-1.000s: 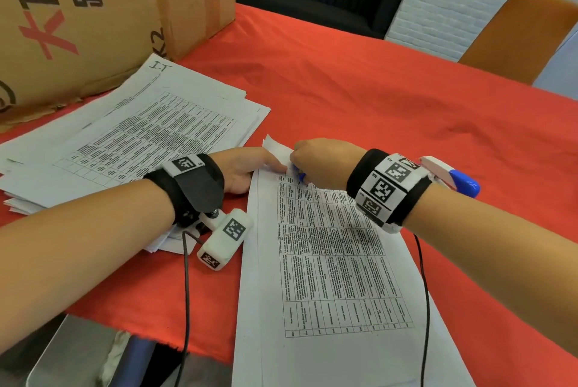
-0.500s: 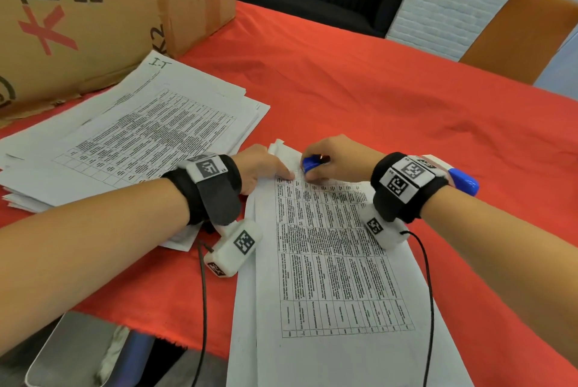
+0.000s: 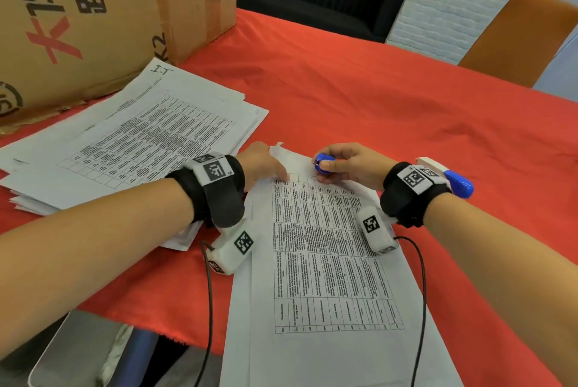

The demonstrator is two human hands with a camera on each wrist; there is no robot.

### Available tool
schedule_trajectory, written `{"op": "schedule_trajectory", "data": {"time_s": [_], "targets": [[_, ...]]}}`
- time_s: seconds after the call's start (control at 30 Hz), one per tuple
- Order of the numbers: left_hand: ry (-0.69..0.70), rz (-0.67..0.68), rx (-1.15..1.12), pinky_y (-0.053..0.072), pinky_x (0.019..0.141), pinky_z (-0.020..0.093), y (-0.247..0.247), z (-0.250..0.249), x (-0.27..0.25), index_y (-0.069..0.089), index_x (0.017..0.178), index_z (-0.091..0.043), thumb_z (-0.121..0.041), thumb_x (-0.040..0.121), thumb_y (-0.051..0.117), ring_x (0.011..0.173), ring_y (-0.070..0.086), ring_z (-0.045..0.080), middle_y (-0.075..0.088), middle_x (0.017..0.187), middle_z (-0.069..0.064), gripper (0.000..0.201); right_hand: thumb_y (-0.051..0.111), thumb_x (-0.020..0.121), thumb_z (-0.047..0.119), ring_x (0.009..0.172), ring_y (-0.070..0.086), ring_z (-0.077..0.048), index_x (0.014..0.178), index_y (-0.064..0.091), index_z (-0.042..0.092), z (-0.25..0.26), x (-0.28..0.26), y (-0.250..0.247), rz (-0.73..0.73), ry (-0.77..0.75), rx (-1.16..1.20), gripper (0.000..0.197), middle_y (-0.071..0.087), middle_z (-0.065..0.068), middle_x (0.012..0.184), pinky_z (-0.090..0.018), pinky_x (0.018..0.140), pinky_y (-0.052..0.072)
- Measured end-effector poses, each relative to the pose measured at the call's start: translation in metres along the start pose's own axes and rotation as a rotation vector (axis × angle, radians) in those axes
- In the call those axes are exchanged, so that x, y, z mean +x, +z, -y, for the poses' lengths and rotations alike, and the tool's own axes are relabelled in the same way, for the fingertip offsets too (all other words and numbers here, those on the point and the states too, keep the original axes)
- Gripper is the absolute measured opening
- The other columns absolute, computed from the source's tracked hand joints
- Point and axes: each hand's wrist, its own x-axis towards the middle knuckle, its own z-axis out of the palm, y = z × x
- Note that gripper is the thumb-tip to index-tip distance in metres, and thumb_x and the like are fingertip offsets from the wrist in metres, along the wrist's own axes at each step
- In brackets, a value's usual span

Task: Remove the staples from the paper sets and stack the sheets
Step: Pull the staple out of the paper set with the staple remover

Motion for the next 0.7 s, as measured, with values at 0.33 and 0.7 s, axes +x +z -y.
{"op": "schedule_trajectory", "data": {"time_s": [0.33,0.7], "targets": [[-0.168,0.411,-1.032,0.051,0.082,0.039,0.011,-0.039,-0.034,0.052,0.092,0.012,-0.005,0.101,0.025,0.085,0.059,0.031,0.058,0.093,0.025,0.033,0.071,0.084,0.024,0.095,0.057,-0.022,0.116,0.059,0.008,0.067,-0.014,0.019,-0.13,-0.298,-1.106,0.038,0.06,-0.005,0.104,-0.031,0.083,0.044],[0.002,0.096,-0.173,0.027,0.044,0.019,0.002,-0.024,-0.003,0.054,0.08,-0.009,-0.011,0.094,0.045,0.051,0.032,0.011,0.04,0.063,0.001,0.017,0.07,0.084,0.019,0.086,0.048,-0.019,0.105,0.06,0.006,0.048,0.0,0.021,-0.053,0.046,-1.348,0.026,0.057,-0.004,0.098,-0.027,0.072,0.036]]}}
